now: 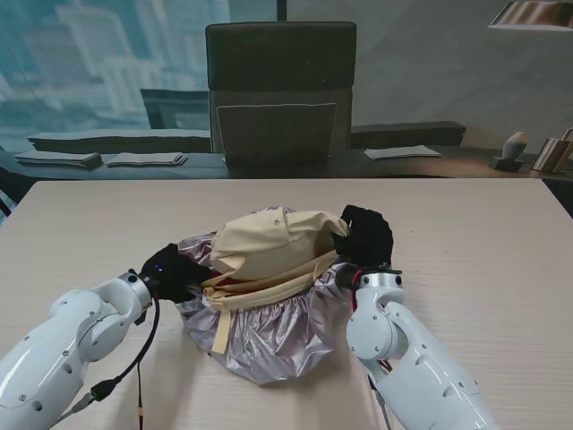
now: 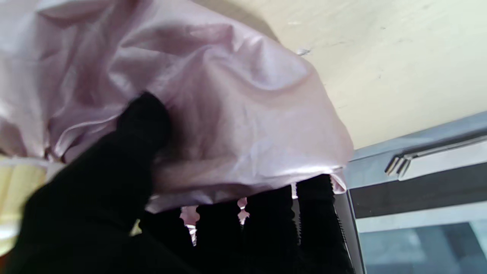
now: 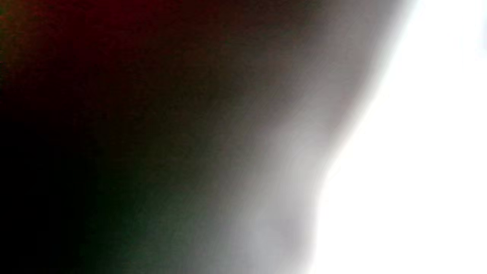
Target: Fit a rain cover over a backpack
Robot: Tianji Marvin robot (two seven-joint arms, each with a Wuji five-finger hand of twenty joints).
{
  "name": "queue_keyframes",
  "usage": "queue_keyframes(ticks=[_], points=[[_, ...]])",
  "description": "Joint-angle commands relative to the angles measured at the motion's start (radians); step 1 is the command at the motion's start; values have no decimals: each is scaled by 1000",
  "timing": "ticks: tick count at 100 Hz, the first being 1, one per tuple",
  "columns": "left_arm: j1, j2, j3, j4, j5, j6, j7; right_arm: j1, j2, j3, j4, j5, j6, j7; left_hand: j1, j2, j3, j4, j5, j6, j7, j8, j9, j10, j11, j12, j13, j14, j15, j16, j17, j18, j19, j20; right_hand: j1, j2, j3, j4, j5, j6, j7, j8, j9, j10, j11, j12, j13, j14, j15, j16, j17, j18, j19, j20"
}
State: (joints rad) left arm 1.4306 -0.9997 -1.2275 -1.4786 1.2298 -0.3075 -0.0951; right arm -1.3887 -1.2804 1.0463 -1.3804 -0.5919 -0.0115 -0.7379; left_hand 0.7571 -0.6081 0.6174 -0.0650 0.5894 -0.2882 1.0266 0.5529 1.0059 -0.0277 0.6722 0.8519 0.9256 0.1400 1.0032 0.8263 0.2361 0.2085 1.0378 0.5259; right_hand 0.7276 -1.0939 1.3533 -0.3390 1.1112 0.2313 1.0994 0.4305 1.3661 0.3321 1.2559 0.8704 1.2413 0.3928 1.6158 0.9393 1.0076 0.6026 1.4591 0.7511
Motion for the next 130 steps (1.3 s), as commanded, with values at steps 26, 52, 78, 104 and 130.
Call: queue_keyframes(ticks=[26, 52, 78, 104, 130], points=[[101, 0, -71, -86, 136, 153, -5, 21, 31, -13, 27, -93, 8, 0, -264, 84, -310, -12, -46, 177, -81, 197, -87, -2, 150, -9, -43, -3, 99, 69, -88, 45, 20, 17, 111, 58, 105, 63, 41, -28, 62, 26, 87, 179, 93, 19, 56, -99, 86, 8, 45, 95, 7, 10], [52, -6, -59, -6, 27, -94, 221, 34, 35, -49, 42, -180, 113, -64, -12, -84, 42, -25, 68, 16, 130, 199, 106, -40, 155, 93, 124, 6, 145, 52, 71, 80, 67, 20, 138, -27, 141, 76, 58, 16, 76, 20, 88, 181, 124, 21, 57, -134, 116, 16, 82, 89, 87, 33], [119, -17, -131, -125, 9, -158, 235, 64, -2, -59, 74, -165, 209, -179, -111, -22, -44, -13, 189, -27, 117, 251, 157, -6, 222, 42, 147, 41, 223, 77, 63, 89, 70, 24, 186, -75, 161, 99, 65, 128, 72, -15, 88, 213, 136, 6, 57, -125, 138, 20, 107, 77, 179, 71], [182, -24, -187, -161, 15, -150, 284, 96, 36, -78, 123, -260, 115, -191, -65, 17, -76, -22, 143, -52, 84, 328, 89, -5, 214, 50, 73, 46, 205, 87, 11, 73, 64, 29, 177, -54, 145, 93, 61, 76, 80, -24, 88, 220, 148, -2, 56, -125, 168, 32, 111, 62, 200, 84], [132, -40, -170, -174, -39, -148, 328, 101, 78, -131, 116, -354, 19, -155, -22, 168, -179, -32, 72, -72, 63, 400, 1, -53, 179, 44, -6, 26, 124, 91, -27, 52, 42, 25, 166, -105, 160, 77, 71, 30, 93, -19, 88, 192, 163, 3, 58, -163, 175, 33, 116, 17, 213, 75]])
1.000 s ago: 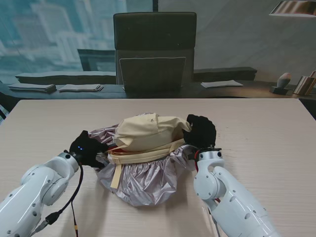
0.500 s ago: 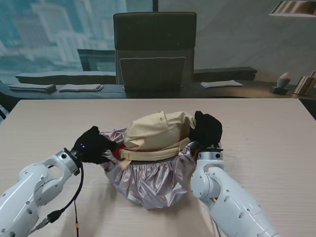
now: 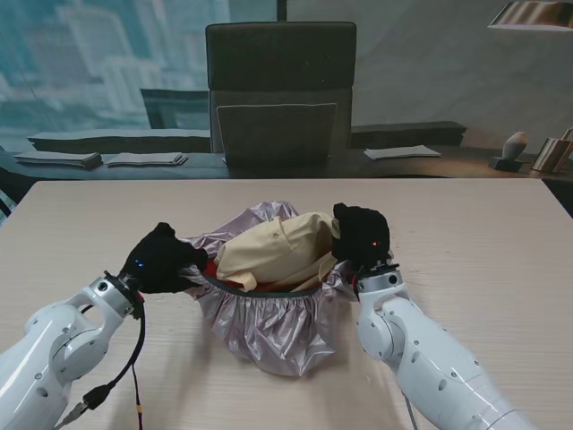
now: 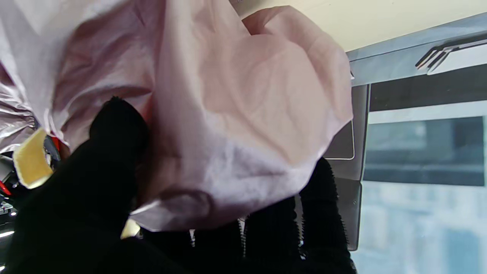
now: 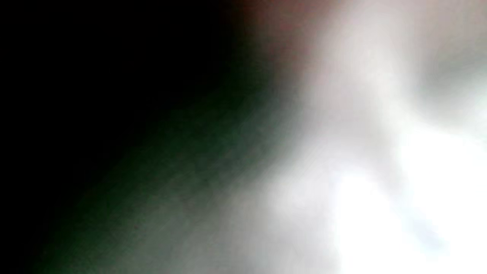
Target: Fit a rain cover over a backpack
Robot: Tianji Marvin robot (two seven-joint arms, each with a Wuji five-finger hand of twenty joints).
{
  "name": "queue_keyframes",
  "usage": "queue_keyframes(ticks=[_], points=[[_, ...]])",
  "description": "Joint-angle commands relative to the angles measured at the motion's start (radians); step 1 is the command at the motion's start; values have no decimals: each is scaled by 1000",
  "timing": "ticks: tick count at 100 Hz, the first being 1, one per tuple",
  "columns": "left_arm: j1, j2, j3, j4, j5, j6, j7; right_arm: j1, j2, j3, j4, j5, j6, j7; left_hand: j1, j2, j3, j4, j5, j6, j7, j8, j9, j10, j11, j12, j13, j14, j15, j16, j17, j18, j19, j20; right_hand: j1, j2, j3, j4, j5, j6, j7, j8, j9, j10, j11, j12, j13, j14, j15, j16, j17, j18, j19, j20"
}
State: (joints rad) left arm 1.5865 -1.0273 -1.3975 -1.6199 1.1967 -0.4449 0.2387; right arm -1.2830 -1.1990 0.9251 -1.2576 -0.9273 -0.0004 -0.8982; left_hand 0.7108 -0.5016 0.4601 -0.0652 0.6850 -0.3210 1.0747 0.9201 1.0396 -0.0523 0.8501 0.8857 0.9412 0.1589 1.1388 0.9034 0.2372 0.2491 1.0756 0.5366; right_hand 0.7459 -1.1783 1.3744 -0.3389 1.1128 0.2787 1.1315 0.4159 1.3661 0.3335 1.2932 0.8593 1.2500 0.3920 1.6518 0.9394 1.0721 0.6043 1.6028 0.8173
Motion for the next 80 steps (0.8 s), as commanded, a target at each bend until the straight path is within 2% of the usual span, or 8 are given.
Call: queue_keyframes(ticks=[1, 14, 20, 26, 46, 58, 68, 80], points=[[-25, -14, 0, -35, -11, -12, -7, -4, -3, -11, -7, -20, 9, 6, 25, 66, -24, -33, -27, -41, 15, 36, -35, -30, 0, 10, -24, 5, -15, 14, -30, 9, 3, 13, 147, -22, 140, 77, 70, -17, 61, -5, 88, 191, 126, 14, 49, -163, 139, 33, 51, 14, 70, 9], [-40, -42, 6, -43, -176, -20, -23, 4, 8, -27, 0, -54, 22, 4, 32, 110, -70, -34, -46, -62, -1, 87, -154, -7, -121, -44, -144, 12, -168, -17, -87, 36, -51, -9, 159, -48, 147, 73, 74, -15, 67, -8, 88, 198, 132, 16, 49, -163, 143, 35, 53, 9, 79, 9], [-41, -56, 11, -51, -250, -6, -28, 11, 20, -36, 4, -82, 12, 9, 42, 112, -73, -34, -42, -50, -5, 108, -257, 98, -288, -177, -234, 39, -339, -110, -102, 70, -89, -26, 157, -57, 148, 69, 76, -28, 71, -12, 87, 200, 133, 16, 49, -167, 143, 35, 53, 4, 78, 7], [-45, -63, 16, -58, -282, 1, -23, 20, 32, -47, 12, -110, -11, 10, 41, 115, -80, -35, -43, -55, -9, 113, -321, 140, -369, -287, -294, 50, -445, -191, -107, 77, -100, -31, 153, -64, 150, 64, 77, -47, 73, -19, 87, 194, 134, 17, 50, -172, 143, 35, 53, -4, 79, 4], [-62, -81, 45, -65, -472, 20, -94, 55, 64, -86, 41, -178, -112, -4, 50, 123, -95, -34, -47, -50, -23, 143, -374, 129, -431, -405, -344, 53, -594, -314, -128, 79, -151, -57, 119, -68, 154, 45, 78, -125, 83, -26, 87, 168, 135, 16, 51, -187, 142, 34, 51, -34, 67, -16], [-87, -77, 71, -45, -480, 41, -126, 90, 91, -119, 58, -229, -198, -3, 55, 130, -108, -31, -57, -21, -21, 148, -331, 120, -431, -424, -312, 46, -623, -345, -117, 87, -156, -61, 61, -35, 148, 17, 73, -224, 74, -32, 88, 118, 121, 6, 53, -213, 107, 20, 43, -59, 28, -62], [-104, -53, 79, -47, -445, 68, -241, 120, 111, -152, 68, -271, -215, -8, 60, 119, -123, -18, -57, 0, -22, 126, -303, 102, -426, -428, -290, 31, -635, -360, -118, 79, -169, -68, -2, 41, 116, -8, 61, -334, 46, -38, 88, 59, 76, -18, 54, -219, 39, -14, 19, -64, -57, -156], [-117, -14, 70, -75, -446, 100, -474, 130, 114, -164, 73, -279, -219, -16, 70, 114, -133, -9, -56, 3, -13, 109, -296, 88, -424, -425, -299, 22, -643, -363, -155, 61, -202, -83, -25, 98, 85, 0, 49, -385, 21, -40, 87, 34, 32, -36, 54, -211, -17, -43, -40, -70, -111, -216]])
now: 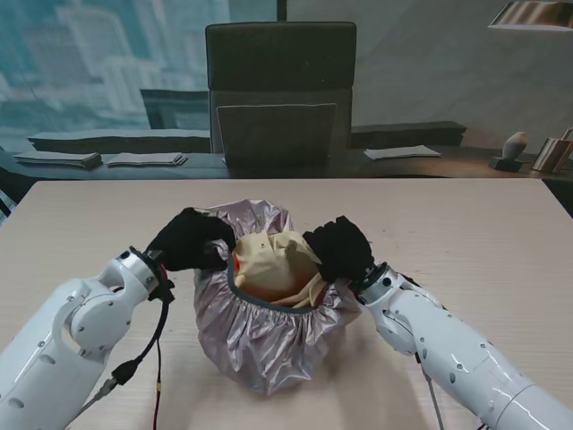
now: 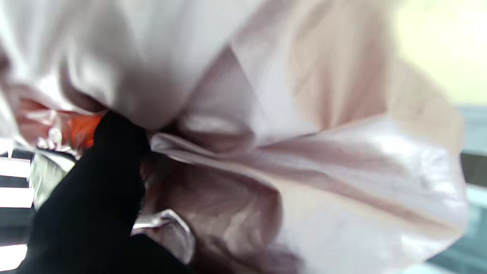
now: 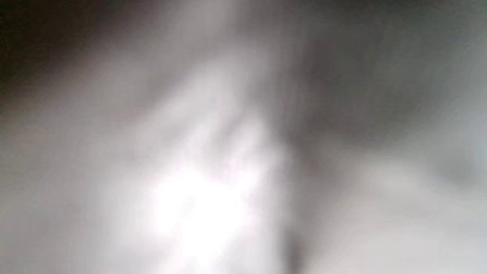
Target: Fit a rain cover over a backpack
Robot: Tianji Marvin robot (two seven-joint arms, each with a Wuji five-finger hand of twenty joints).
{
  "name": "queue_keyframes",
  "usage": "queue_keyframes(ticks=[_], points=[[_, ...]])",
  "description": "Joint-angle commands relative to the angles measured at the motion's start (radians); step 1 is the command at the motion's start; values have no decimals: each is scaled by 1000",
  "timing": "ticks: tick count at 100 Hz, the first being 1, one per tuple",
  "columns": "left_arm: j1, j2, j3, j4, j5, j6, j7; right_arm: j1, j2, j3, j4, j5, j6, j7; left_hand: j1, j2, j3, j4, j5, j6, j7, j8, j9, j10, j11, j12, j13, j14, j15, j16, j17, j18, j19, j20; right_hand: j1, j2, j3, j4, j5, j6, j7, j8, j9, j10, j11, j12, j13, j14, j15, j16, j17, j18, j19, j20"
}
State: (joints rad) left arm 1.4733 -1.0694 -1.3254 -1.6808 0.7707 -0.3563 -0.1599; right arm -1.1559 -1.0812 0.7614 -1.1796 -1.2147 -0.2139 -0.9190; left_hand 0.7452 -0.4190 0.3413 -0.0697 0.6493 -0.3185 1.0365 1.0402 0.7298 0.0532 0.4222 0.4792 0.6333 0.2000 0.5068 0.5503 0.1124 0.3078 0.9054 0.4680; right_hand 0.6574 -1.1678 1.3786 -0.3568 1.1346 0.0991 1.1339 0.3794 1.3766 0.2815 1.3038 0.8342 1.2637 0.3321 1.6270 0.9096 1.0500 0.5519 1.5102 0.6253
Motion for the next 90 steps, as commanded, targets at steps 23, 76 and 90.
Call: queue_keyframes(ticks=[23, 76, 90], points=[[-65, 67, 45, -5, -44, 101, -314, 20, 13, -17, -8, -20, -40, 23, 73, 57, -80, 15, -34, 28, 33, -35, 7, -8, 3, 0, -7, -19, -17, 0, -59, -16, -49, -27, -25, 182, 0, 19, -20, -385, -40, 14, 76, -58, -141, -72, 44, -182, -202, -140, -284, -157, -64, -48], [15, 38, -20, 14, 91, 135, -104, -78, 48, 101, -147, -35, -76, 410, 57, 51, -65, 7, 0, 17, 25, -54, -16, 13, 14, 3, -46, 6, 4, 10, -72, -3, -40, -23, -417, 196, -62, 121, -355, -460, -518, 145, -758, -259, -497, -393, -669, -325, -862, -449, -1010, -318, -302, -166], [12, 32, -6, 40, 115, 124, -42, -153, 54, 215, -241, 6, -137, 664, 58, 51, -63, 8, 7, 19, 27, -53, 0, 11, 19, 5, -25, 3, 12, 12, -58, -3, -27, -18, -584, 315, -214, 133, -703, -382, -612, 60, -1015, -270, -606, -477, -892, -356, -1065, -537, -1145, -357, -481, -231]])
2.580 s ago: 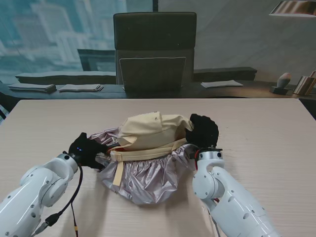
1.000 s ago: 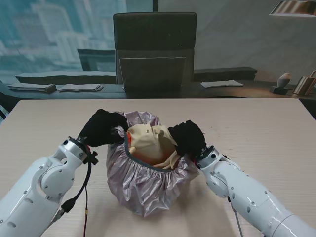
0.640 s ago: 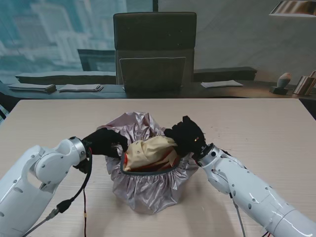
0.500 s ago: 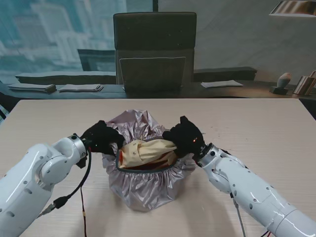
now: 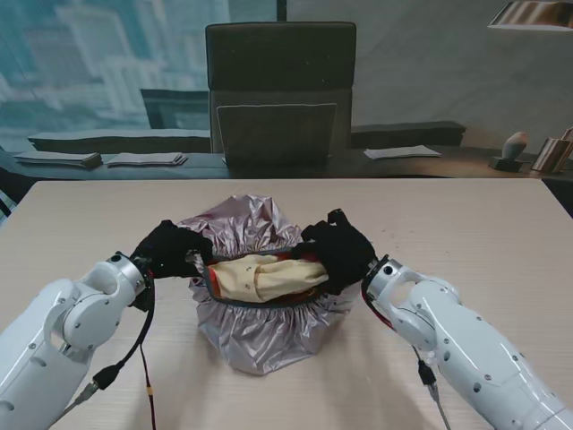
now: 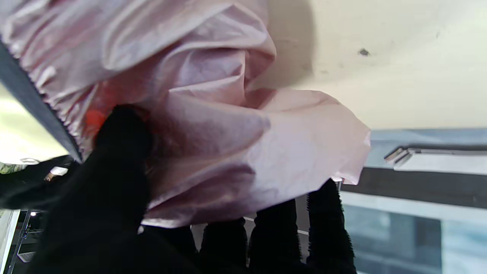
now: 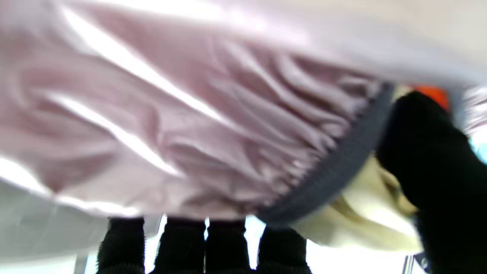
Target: Fit a rain cover over a backpack
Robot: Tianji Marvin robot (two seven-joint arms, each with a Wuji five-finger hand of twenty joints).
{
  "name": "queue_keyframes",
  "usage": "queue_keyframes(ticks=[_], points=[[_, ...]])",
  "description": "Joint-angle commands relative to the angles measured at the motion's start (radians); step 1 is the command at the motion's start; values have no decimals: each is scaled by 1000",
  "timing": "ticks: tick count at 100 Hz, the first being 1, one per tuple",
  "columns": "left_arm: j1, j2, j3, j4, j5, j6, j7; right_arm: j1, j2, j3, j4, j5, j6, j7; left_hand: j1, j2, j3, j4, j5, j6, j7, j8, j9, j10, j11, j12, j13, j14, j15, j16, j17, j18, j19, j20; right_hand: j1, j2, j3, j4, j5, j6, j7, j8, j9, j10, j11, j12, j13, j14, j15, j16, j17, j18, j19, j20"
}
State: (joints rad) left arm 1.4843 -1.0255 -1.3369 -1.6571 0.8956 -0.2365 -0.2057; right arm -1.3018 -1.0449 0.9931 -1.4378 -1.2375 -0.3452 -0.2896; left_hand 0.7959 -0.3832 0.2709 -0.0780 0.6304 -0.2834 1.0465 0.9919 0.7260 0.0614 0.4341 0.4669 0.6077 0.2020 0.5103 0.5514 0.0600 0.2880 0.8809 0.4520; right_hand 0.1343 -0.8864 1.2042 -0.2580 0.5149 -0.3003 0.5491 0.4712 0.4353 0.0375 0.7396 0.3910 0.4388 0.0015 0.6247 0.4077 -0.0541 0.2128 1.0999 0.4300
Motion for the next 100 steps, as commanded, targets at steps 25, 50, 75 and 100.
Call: queue_keyframes(ticks=[25, 50, 75, 100], points=[[18, -19, 0, 15, -36, 13, 35, -132, -13, 140, -68, 196, -45, 95, 11, 14, 22, 15, 36, 18, 37, 1, 17, 3, 19, 24, 10, 3, 29, 22, -8, 18, 1, 0, -44, 127, -136, 53, -197, 14, 6, -118, -197, -25, -112, -73, -139, -37, -182, -92, -54, -34, -249, -42], [23, -22, -1, 18, -43, 18, 47, -241, -23, 273, -122, 174, -154, -40, 10, 12, 31, 15, 36, 26, 39, -2, 25, 2, 25, 28, 18, 3, 38, 27, -5, 20, 5, 1, 27, 103, -112, 67, -96, -116, 255, 189, -176, -9, -65, -59, -117, -38, -144, -78, -38, -43, -220, 40], [34, -31, 7, 19, -66, 47, 85, -368, -17, 401, -180, 109, -247, -99, 10, 9, 39, 14, 37, 35, 43, -4, 34, 5, 29, 30, 26, 6, 43, 30, -4, 21, 6, 2, 157, 79, -46, -4, 192, -130, 204, 58, 171, 23, 218, 235, 98, 18, 351, 158, 34, -46, 87, 163], [52, -41, 15, 11, -82, 67, 137, -455, 10, 440, -243, 36, -272, 18, 8, 7, 42, 12, 39, 41, 44, -8, 40, 8, 30, 32, 27, 11, 46, 32, -4, 25, 5, 2, 223, 130, 80, 109, 227, -107, 41, -134, 494, 37, 293, 469, 335, 44, 535, 277, 155, -1, 172, 269]])
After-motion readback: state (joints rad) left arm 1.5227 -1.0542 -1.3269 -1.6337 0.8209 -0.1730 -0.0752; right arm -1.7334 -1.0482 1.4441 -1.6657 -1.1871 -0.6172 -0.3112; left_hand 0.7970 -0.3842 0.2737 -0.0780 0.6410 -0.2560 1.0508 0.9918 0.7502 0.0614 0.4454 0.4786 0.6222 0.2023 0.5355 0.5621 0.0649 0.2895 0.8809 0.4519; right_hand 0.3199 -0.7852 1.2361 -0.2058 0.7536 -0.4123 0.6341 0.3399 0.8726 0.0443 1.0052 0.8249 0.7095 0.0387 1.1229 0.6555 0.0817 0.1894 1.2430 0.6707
